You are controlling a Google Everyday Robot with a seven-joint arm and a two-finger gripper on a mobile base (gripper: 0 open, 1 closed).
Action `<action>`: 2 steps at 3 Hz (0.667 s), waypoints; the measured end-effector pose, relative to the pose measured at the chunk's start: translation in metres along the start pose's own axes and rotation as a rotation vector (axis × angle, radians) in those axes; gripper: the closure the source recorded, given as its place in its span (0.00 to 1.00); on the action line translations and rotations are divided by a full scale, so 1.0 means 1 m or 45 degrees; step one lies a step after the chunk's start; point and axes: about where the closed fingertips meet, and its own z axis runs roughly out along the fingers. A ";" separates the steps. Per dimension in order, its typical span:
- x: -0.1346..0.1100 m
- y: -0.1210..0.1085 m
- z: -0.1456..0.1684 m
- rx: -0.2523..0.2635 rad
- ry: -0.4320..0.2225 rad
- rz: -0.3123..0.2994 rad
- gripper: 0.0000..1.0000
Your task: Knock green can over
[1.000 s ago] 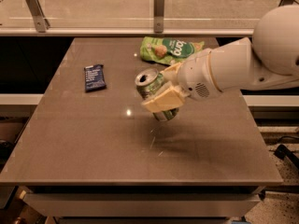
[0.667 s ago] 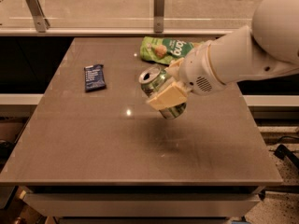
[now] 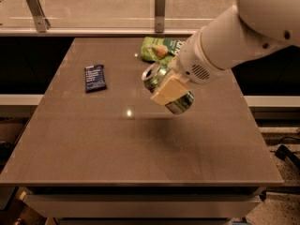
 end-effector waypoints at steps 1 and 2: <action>0.005 -0.009 0.000 0.023 0.083 -0.005 1.00; 0.013 -0.017 0.003 0.037 0.143 -0.006 1.00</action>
Offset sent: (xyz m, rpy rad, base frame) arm 0.0216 -0.0286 -0.0137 -0.1634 0.0319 -0.0600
